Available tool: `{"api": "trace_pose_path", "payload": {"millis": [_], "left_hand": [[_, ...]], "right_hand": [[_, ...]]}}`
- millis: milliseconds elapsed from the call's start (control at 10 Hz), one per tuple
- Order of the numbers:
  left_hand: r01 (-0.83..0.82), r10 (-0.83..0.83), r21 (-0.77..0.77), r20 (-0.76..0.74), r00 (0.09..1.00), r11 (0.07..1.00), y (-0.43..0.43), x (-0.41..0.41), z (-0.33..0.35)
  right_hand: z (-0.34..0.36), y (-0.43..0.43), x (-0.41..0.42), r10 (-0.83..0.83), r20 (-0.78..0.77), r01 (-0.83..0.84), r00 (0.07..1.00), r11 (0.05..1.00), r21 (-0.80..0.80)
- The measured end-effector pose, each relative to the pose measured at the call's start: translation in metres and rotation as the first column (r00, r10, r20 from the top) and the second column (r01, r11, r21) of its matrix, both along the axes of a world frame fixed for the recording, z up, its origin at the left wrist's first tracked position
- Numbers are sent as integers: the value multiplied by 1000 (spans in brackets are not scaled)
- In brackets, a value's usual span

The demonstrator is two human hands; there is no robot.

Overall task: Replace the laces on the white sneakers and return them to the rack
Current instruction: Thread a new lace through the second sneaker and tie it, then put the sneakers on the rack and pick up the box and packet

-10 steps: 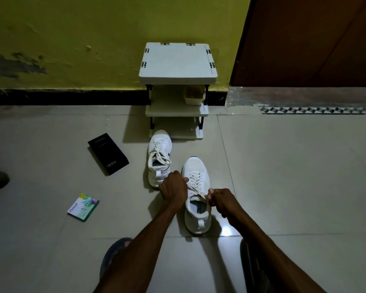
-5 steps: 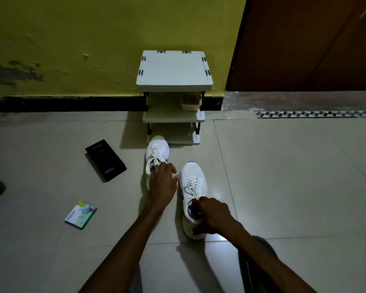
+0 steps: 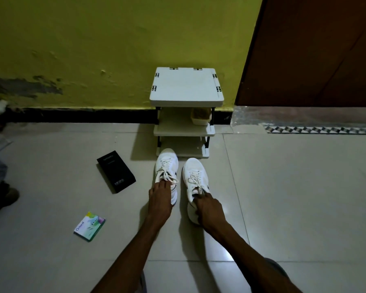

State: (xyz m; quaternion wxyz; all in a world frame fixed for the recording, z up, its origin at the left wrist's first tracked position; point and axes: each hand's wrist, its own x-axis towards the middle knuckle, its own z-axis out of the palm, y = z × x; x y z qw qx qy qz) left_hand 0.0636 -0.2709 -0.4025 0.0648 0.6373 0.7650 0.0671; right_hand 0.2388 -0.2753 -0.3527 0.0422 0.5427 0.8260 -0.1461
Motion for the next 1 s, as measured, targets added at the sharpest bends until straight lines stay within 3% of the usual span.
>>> {"api": "trace_pose_path", "payload": {"millis": [200, 500, 600, 700, 800, 900, 1000], "left_hand": [[-13, 11, 26, 71, 997, 1000, 8, 0, -5], [14, -20, 50, 113, 993, 999, 7, -4, -4], [119, -121, 132, 7, 993, 984, 2, -5, -4], [66, -113, 212, 216, 970, 975, -1, -2, 12], [89, -115, 174, 152, 982, 981, 3, -6, 30], [78, -108, 150, 201, 974, 986, 2, -9, 68], [137, -161, 213, 102, 982, 967, -1, -2, 114]], "right_hand": [[-7, 28, -7, 33, -77, -36, 996, 999, -30], [-33, 21, -16, -15, 78, 0, 997, 982, 187], [-28, 24, -16, -33, 37, 28, 999, 994, 109], [-14, 28, -11, -25, -11, 26, 1000, 996, 90], [14, 34, -4, -40, -19, 42, 999, 994, 105], [55, 41, 4, -43, -7, 44, 999, 993, 111], [105, 40, 10, -16, 2, 16, 1000, 990, 138]]}}
